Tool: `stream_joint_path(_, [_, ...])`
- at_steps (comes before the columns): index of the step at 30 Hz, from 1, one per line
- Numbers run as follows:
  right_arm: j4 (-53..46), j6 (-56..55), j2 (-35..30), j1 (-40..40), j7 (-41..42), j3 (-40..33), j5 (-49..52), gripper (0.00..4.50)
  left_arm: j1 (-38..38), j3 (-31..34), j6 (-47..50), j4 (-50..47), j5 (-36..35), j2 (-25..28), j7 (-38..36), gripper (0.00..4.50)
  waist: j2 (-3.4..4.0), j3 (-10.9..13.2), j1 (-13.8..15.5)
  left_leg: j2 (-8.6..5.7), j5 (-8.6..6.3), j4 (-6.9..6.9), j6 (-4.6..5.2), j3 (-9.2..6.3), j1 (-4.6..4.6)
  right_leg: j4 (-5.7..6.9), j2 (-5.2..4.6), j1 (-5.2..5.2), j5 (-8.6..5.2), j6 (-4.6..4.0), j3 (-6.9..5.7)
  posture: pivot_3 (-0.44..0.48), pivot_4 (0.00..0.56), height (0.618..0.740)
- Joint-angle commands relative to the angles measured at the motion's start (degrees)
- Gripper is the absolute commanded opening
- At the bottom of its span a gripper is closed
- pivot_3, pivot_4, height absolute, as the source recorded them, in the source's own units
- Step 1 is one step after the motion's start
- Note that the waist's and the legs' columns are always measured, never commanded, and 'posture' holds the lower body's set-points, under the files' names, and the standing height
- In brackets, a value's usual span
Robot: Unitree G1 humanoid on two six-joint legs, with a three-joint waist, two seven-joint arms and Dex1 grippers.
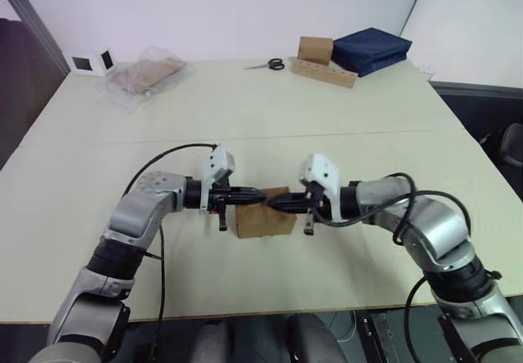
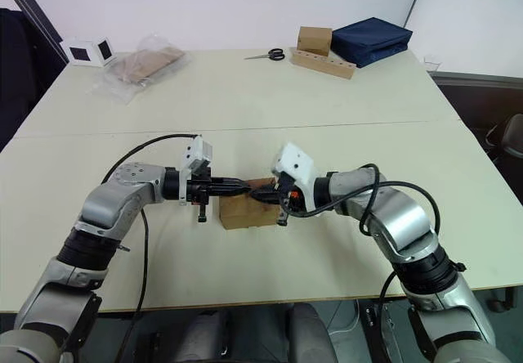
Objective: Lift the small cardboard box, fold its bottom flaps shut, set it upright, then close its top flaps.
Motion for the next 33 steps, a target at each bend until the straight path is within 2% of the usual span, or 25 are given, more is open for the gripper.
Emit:
stream_joint_path(1, [2.0, -0.8, 1.7, -1.7, -1.8, -1.4, 0.1, 0.00, 0.8, 0.1, 0.7, -1.7, 0.2, 0.3, 1.0, 0.02, 0.00, 0.0, -0.1, 0.00, 0.00, 0.00, 0.00, 0.00, 0.00, 0.00, 0.00, 0.00, 0.00, 0.00, 0.00, 0.000, 0.150, 0.740])
stream_joint_path(6, [6.0, -5.2, 0.6, 0.2, -1.1, 6.2, -6.3, 0.00, 1.8, 0.9, 2.8, -4.6, -1.0, 0.9, 2.3, 0.02, 0.00, 0.0, -0.1, 0.00, 0.00, 0.00, 0.00, 0.01, -0.01, -0.02, -0.01, 0.00, 0.00, 0.00, 0.00, 0.000, 0.150, 0.740])
stream_joint_path(9, [6.6, -6.5, 0.9, 1.4, -0.6, 6.7, -6.8, 0.00, 3.5, 1.6, 4.0, -6.3, -1.7, 1.7, 3.2, 0.02, 0.00, 0.0, -0.2, 0.00, 0.00, -0.01, 0.00, 0.02, 0.00, -0.01, 0.00, -0.01, 0.00, 0.00, 0.01, 0.000, 0.150, 0.740])
stream_joint_path(15, [2.6, -2.9, 1.8, -2.0, -1.2, -1.0, -0.8, 0.00, 3.6, 9.1, 11.5, -11.3, -10.0, 1.0, 7.6, 0.02, 0.00, 0.0, -0.1, 0.02, 0.00, -0.01, 0.00, 0.00, -0.01, 0.01, 0.00, -0.01, 0.00, 0.00, 0.00, 0.000, 0.150, 0.740])
stream_joint_path(20, [-5.7, 3.2, -6.2, -3.1, 1.7, -10.0, 6.7, 0.00, 6.1, 17.6, 14.0, -19.1, -14.8, 5.7, 9.9, 0.02, 0.00, 0.0, 0.0, 0.01, 0.00, -0.02, 0.00, -0.02, -0.08, -0.02, -0.02, -0.06, 0.00, 0.00, 0.00, 0.000, 0.150, 0.740])
stream_joint_path(24, [-10.4, 5.3, -15.8, 2.5, 5.1, -16.4, 10.1, 0.00, 11.6, 22.3, 13.7, -23.2, -15.2, 12.8, 9.2, 0.02, 0.00, 0.0, 0.0, 0.02, -0.02, -0.11, 0.04, -0.01, -0.05, -0.12, -0.02, -0.03, 0.00, 0.00, -0.01, 0.000, 0.150, 0.740])
stream_joint_path(27, [-12.9, 5.6, -23.5, 10.3, 9.0, -23.9, 11.4, 0.00, 18.8, 28.9, 12.6, -25.2, -16.0, 18.8, 5.8, 0.02, 0.00, 0.0, 0.0, 0.02, -0.03, -0.10, 0.05, 0.03, -0.03, -0.11, -0.02, -0.02, -0.01, -0.01, 0.00, 0.000, 0.150, 0.740])
stream_joint_path(30, [-13.2, 6.3, -27.3, 15.2, 10.3, -29.7, 12.9, 0.00, 23.2, 34.5, 14.6, -25.9, -19.7, 21.4, 4.5, 0.02, 0.00, 0.1, 0.1, 0.03, -0.04, -0.10, 0.06, 0.07, 0.00, -0.11, -0.02, 0.01, -0.01, -0.02, 0.02, 0.000, 0.150, 0.740])
stream_joint_path(33, [-14.4, 8.2, -28.7, 18.9, 10.9, -34.6, 15.7, 0.00, 28.7, 36.9, 12.7, -25.2, -18.2, 24.3, 1.2, 0.02, -0.02, 0.0, 0.1, 0.06, -0.04, -0.08, 0.06, 0.09, 0.06, -0.11, -0.01, 0.09, -0.01, -0.02, 0.01, 0.000, 0.150, 0.740])
